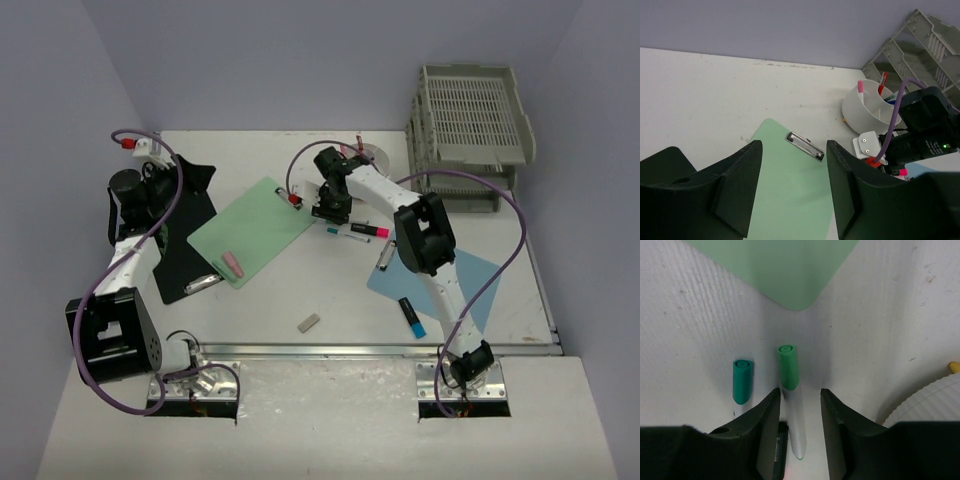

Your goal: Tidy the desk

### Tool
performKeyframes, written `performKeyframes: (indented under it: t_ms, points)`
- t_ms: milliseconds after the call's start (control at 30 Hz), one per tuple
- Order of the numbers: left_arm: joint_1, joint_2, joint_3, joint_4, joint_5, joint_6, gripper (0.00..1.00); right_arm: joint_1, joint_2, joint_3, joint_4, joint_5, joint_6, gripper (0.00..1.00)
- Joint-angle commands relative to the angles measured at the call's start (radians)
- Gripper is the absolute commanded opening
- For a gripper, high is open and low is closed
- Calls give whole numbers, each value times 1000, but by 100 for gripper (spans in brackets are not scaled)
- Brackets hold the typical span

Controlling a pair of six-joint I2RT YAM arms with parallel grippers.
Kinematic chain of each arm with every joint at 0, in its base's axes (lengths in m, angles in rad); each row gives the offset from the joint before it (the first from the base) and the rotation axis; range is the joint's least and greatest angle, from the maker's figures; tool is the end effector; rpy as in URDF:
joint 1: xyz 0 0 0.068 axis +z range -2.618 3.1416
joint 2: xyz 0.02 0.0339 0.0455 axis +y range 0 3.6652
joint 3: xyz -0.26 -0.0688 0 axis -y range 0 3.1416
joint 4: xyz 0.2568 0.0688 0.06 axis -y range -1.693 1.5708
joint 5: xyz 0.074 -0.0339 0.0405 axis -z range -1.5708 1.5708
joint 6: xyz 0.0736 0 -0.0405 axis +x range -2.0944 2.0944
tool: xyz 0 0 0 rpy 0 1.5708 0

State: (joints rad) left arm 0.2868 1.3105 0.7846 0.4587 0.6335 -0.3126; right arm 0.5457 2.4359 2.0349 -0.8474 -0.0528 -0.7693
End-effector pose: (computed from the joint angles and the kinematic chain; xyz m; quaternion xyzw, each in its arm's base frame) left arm 0.3368 0.0539 0.2788 -0.0017 0.7260 -0.2359 0.6460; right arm 0.4463 0.2755 0.0972 -0.6064 0.7784 0.0080 0.1623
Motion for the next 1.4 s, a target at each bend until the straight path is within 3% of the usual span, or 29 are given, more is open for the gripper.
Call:
performKeyframes:
  t_ms: [0, 167, 367, 667, 967, 1100, 1233, 1367]
  points:
    - [15, 4, -2, 34, 18, -2, 51, 3, 13, -6, -32, -20, -39, 36]
    - [20, 4, -5, 16, 8, 11, 51, 7, 61, 30, -148, -60, -109, 28]
    - [24, 1, -10, -10, -13, 30, 50, 11, 78, 39, -162, -69, -147, 1]
    - [25, -24, -19, -18, -50, 30, 50, 13, -13, 35, 15, -75, -37, 0]
    - [25, -51, -8, -60, -58, 38, 54, -14, -400, -296, 630, -244, 273, 0]
    - [25, -56, -7, -68, -62, 31, 55, -53, -510, -492, 935, -300, 506, 0]
    - [25, -68, -8, -71, -66, 24, 57, -80, -567, -626, 1261, -254, 615, 0]
    - [25, -74, -7, -74, -74, 26, 61, -92, -550, -687, 1467, -122, 650, 0]
